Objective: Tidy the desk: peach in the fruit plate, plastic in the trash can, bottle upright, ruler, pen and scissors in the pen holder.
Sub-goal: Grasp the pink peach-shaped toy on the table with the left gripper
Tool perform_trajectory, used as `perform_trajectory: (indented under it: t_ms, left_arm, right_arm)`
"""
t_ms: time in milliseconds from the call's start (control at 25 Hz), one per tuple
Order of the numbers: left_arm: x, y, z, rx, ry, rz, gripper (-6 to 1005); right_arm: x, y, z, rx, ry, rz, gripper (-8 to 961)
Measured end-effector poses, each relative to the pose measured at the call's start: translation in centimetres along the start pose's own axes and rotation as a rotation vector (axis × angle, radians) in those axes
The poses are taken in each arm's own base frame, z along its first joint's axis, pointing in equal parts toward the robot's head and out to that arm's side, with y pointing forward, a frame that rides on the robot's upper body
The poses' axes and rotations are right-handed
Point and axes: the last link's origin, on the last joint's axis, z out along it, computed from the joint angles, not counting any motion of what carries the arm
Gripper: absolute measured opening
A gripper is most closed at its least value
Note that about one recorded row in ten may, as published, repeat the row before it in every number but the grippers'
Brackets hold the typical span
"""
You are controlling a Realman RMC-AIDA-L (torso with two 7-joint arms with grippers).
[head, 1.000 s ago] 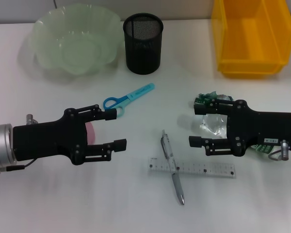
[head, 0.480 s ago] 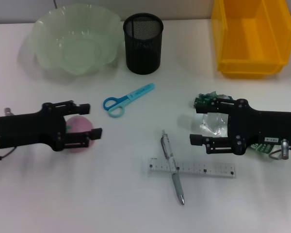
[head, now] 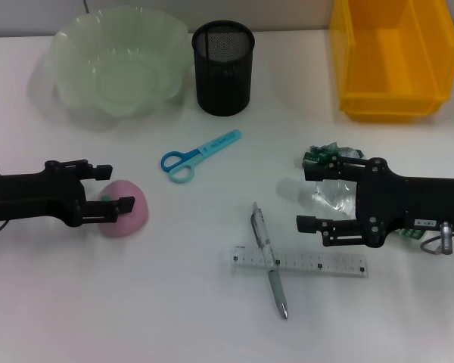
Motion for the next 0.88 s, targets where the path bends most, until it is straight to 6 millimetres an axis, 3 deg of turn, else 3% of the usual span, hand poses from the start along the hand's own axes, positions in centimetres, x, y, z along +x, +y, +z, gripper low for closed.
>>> perform_trajectory:
  t_ms: [880]
  left_arm:
    - [0.2, 0.6, 1.5, -0.049, -0.068, 0.002, 616]
  right_arm:
    - [-0.1, 0.0, -0.2, -0.006, 0.003, -0.014, 797]
